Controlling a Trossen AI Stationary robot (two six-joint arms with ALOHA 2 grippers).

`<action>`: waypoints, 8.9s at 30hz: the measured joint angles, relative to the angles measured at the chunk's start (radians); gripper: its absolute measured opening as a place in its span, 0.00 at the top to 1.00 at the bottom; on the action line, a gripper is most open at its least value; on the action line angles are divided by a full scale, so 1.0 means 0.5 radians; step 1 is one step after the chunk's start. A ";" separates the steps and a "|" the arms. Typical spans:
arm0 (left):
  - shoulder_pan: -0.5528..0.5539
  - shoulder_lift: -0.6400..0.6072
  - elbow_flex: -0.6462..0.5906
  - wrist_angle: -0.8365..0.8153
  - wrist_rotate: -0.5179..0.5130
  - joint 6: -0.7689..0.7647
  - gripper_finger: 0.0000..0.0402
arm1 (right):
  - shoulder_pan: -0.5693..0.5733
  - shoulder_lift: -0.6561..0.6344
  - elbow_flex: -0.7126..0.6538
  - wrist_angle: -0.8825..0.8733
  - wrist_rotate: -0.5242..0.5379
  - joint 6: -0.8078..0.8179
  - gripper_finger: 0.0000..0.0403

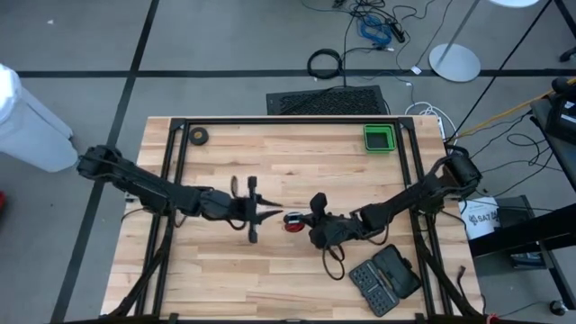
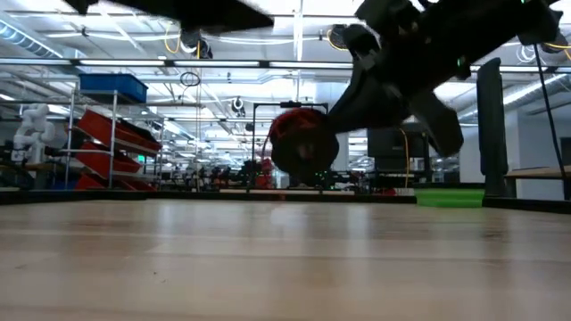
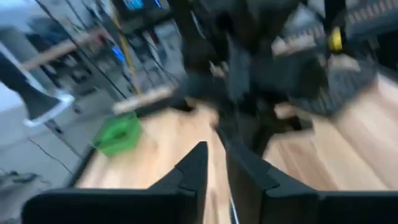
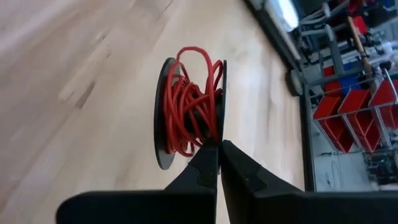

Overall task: Coil cords
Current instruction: Uncoil the red wire from the spool

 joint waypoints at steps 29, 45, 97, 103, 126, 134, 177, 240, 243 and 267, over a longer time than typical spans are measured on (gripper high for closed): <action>-0.107 -0.184 0.167 -0.384 -0.142 -0.200 0.74 | -0.115 -0.684 0.002 -0.232 -0.680 0.463 1.00; -0.119 -0.054 0.167 -0.409 -0.226 -0.313 0.74 | -0.191 -0.682 0.002 -0.231 -0.660 0.389 1.00; -0.149 0.204 0.166 -0.633 -0.302 -0.769 0.45 | -0.289 -0.682 0.002 -0.324 -0.675 0.336 1.00; -0.138 0.232 0.166 -0.629 -0.302 -0.780 0.45 | -0.288 -0.682 0.002 -0.355 -0.675 0.342 1.00; -0.069 0.417 0.165 -0.256 -0.246 -0.582 0.45 | -0.288 -0.682 0.002 -0.338 -0.675 0.350 1.00; -0.033 0.466 0.165 -0.197 -0.242 -0.558 0.45 | -0.289 -0.682 0.002 -0.341 -0.675 0.348 1.00; -0.009 0.468 0.165 -0.169 -0.318 -0.449 0.74 | -0.291 -0.682 0.002 -0.385 -0.675 0.349 1.00; -0.141 0.465 0.531 -0.299 -0.298 -0.420 1.00 | -0.385 -0.681 0.001 -0.383 -0.255 0.578 1.00; -0.141 0.465 0.531 -0.261 -0.247 -0.420 1.00 | -0.387 -0.682 0.001 -0.369 -0.182 0.608 1.00; -0.002 0.773 0.530 -0.065 -0.030 -0.510 1.00 | -0.386 -0.681 0.001 -0.297 -0.137 0.661 1.00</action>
